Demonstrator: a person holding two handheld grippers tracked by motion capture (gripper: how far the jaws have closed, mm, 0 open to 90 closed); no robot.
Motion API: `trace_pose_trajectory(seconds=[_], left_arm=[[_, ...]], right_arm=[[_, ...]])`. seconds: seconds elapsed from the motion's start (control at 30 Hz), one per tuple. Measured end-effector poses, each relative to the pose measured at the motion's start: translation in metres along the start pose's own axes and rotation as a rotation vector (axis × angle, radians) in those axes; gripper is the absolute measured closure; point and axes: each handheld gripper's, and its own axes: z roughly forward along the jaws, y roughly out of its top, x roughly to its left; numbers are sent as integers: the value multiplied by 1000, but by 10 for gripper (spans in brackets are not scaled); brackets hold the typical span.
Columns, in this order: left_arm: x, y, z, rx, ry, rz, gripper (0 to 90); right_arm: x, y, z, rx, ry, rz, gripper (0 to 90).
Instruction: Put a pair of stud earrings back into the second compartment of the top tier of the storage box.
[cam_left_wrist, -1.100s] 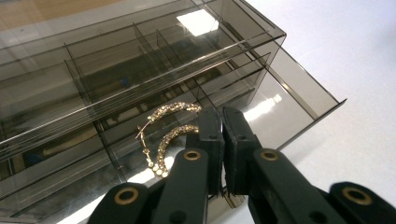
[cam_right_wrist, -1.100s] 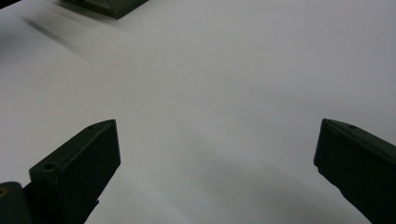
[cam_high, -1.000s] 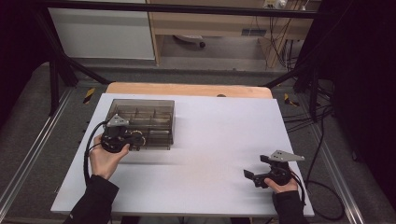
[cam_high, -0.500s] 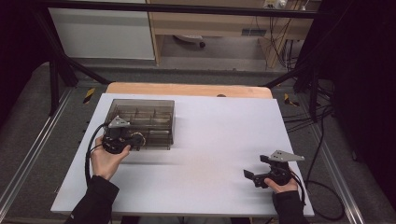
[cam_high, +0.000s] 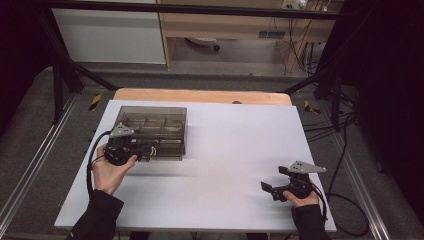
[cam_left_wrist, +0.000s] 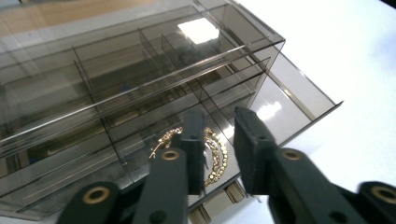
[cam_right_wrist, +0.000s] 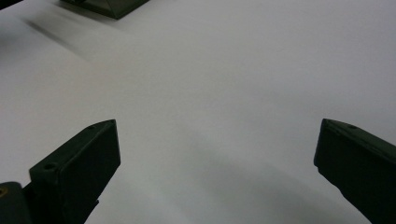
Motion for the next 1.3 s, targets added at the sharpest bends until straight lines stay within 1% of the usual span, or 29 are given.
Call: trace_pose_trajectory(seconds=[0.03, 0.13, 0.2, 0.4, 0.7, 0.77, 0.83, 0.9, 0.97, 1.07, 1.1, 1.3], left_arm=[[0, 0, -2, -7, 2, 0, 695], [-1, -1, -8, -10, 0, 4, 637], [-2, -1, -11, -10, 6, 6, 599], [-4, -3, -20, -23, -10, 11, 473], [-8, -10, -32, -38, -17, 42, 301], [-9, -11, -33, -35, -8, 57, 271], [-11, -14, -34, -31, -14, 71, 233], [-12, -16, -34, -31, -17, 77, 209], [-13, -19, -35, -34, -13, 82, 203], [-13, -22, -35, -39, -9, 79, 153], [-13, -24, -36, -36, -7, 84, 133], [-15, -30, -41, -54, -1, 97, 109]], right_arm=[[0, 0, 0, 0, 0, 2, 10], [0, 0, 0, 1, 0, 1, 10], [0, 0, 0, 0, 0, 1, 10], [0, 0, 0, 2, 1, 3, 10], [0, 0, 0, 0, -1, 2, 10], [0, 0, 0, 1, -1, 2, 9], [0, 0, 0, 0, -2, 2, 9], [0, 0, 0, -2, -3, 3, 9], [0, 0, 0, -1, -3, 7, 9], [0, 0, 0, 1, -5, 6, 9], [0, 0, 0, -1, -5, 5, 9], [0, 0, 0, 1, -5, 6, 9]])
